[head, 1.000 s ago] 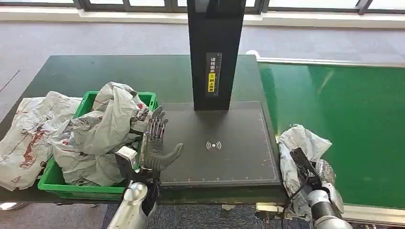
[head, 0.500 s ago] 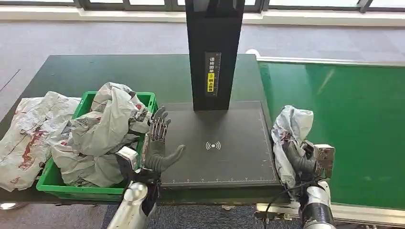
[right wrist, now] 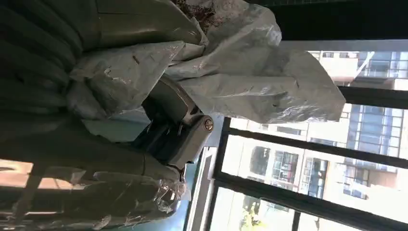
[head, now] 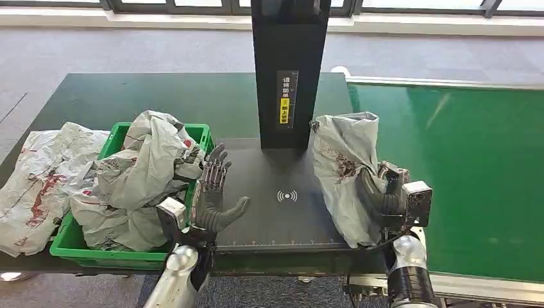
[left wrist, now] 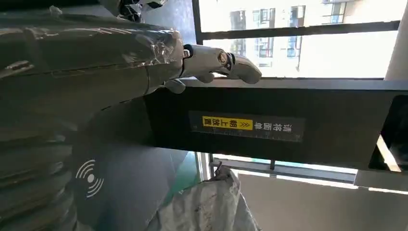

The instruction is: Moved the parcel from conveyor to table for the left to box.

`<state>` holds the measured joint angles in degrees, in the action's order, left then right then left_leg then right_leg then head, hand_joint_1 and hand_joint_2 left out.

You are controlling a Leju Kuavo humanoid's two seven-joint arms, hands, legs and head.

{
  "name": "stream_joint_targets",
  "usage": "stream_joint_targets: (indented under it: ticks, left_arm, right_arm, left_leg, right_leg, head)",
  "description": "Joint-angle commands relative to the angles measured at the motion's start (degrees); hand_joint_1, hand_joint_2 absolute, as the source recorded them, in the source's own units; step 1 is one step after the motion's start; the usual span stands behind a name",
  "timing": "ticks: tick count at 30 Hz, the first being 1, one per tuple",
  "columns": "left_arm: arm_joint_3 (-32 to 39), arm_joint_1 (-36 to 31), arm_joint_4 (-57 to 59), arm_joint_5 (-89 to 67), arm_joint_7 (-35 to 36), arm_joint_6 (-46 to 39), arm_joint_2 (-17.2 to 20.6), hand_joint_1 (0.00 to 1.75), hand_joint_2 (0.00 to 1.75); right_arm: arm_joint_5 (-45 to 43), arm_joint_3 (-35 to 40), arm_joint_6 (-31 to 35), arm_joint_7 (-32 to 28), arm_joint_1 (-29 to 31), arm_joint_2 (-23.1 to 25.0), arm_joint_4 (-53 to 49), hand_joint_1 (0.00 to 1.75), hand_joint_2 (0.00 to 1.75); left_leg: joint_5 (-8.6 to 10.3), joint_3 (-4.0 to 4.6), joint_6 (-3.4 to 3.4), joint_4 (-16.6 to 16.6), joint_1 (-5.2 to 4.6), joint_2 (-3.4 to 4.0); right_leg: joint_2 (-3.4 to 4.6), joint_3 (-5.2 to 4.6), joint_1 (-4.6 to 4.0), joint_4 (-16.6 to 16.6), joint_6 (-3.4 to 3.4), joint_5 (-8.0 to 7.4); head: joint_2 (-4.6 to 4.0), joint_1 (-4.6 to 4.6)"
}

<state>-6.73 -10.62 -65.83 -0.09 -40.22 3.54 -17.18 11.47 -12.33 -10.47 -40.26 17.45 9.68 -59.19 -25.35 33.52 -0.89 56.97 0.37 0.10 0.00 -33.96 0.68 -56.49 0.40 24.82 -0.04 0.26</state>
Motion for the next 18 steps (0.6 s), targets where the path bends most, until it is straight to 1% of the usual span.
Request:
stream_joint_targets:
  ticks: [1, 4, 5, 6, 7, 11, 13, 16, 18]
  left_arm:
    - [2.39, 1.54, 1.84, 0.13, 0.22, 0.20, -2.82, 0.00, 1.75]
    - [2.39, 1.54, 1.84, 0.13, 0.22, 0.20, -2.82, 0.00, 1.75]
    - [2.46, 1.66, 1.63, 0.06, 0.22, 0.31, -2.82, 0.00, 1.75]
    - [2.58, 1.69, 1.58, 0.07, 0.22, 0.38, -2.82, 0.00, 1.75]
    - [2.58, 1.69, 1.58, 0.07, 0.22, 0.38, -2.82, 0.00, 1.75]
    - [3.04, 1.54, 1.44, 0.01, 0.22, 0.79, -2.82, 0.00, 1.75]
    - [3.05, 1.41, 1.57, 0.04, 0.22, 0.91, -2.82, 0.00, 1.75]
    - [3.00, 0.98, 2.16, -0.08, 0.22, 1.20, -2.82, 0.00, 1.75]
    - [2.92, 0.79, 2.34, -0.10, 0.22, 1.17, -2.82, 0.00, 1.75]
  right_arm:
    - [-0.23, 2.67, 0.17, 0.26, 0.27, 0.20, -1.52, 1.75, 1.75]
    - [-0.23, 2.67, 0.17, 0.26, 0.27, 0.20, -1.52, 1.75, 1.75]
    - [-0.50, 3.93, -0.73, 0.26, -0.19, 0.11, -3.03, 1.75, 1.75]
    - [-0.66, 4.66, -0.44, 0.26, -0.56, 0.20, -4.01, 1.75, 1.75]
    - [-0.66, 4.66, -0.44, 0.26, -0.56, 0.20, -4.01, 1.75, 1.75]
    - [-1.77, 9.38, -0.08, 0.26, -1.86, 1.30, -9.34, 1.75, 1.75]
    - [-2.50, 10.50, -2.00, 0.26, -1.67, 1.62, -9.00, 1.75, 1.75]
    - [-3.06, 13.20, -7.52, 0.26, -0.34, 2.33, -5.20, 1.75, 1.75]
    - [-2.04, 14.72, -8.21, 0.26, -0.07, 3.00, -3.59, 1.75, 1.75]
  left_leg:
    - [-0.05, -0.12, 0.04, -0.05, -0.03, 0.08]
    - [-0.05, -0.12, 0.03, -0.05, -0.02, 0.05]
    - [-0.04, -0.09, 0.02, -0.04, -0.04, 0.04]
    - [-0.08, -0.25, 0.04, -0.12, -0.03, 0.06]
    - [-0.05, -0.10, 0.03, -0.04, -0.04, 0.06]
    - [-0.06, -0.08, 0.02, -0.03, -0.03, 0.12]
    - [-0.07, -0.08, 0.03, -0.02, -0.04, 0.13]
    - [-0.04, -0.05, 0.02, -0.02, 0.00, 0.11]
    - [-0.07, -0.18, 0.04, -0.08, -0.01, 0.17]
  right_leg:
    - [0.08, 0.10, 0.02, 0.05, -0.01, 0.02]
    - [0.06, 0.11, 0.02, 0.06, -0.01, 0.03]
    - [0.05, 0.07, 0.03, 0.04, -0.01, 0.02]
    - [0.07, 0.23, 0.02, 0.13, -0.03, 0.05]
    - [0.06, 0.06, 0.03, 0.03, -0.01, 0.03]
    - [0.13, 0.02, 0.02, 0.00, -0.01, 0.03]
    - [0.14, 0.02, 0.03, -0.01, -0.01, 0.03]
    - [0.13, 0.01, -0.01, 0.03, -0.01, 0.00]
    - [0.18, 0.12, -0.01, 0.09, -0.02, 0.01]
  head:
    - [0.02, 0.00]
    - [0.00, 0.00]
    - [0.00, 0.00]
    - [0.02, 0.00]
    - [0.00, 0.00]
    - [0.00, 0.00]
    - [0.00, 0.00]
    - [0.00, 0.00]
    - [0.00, 0.00]
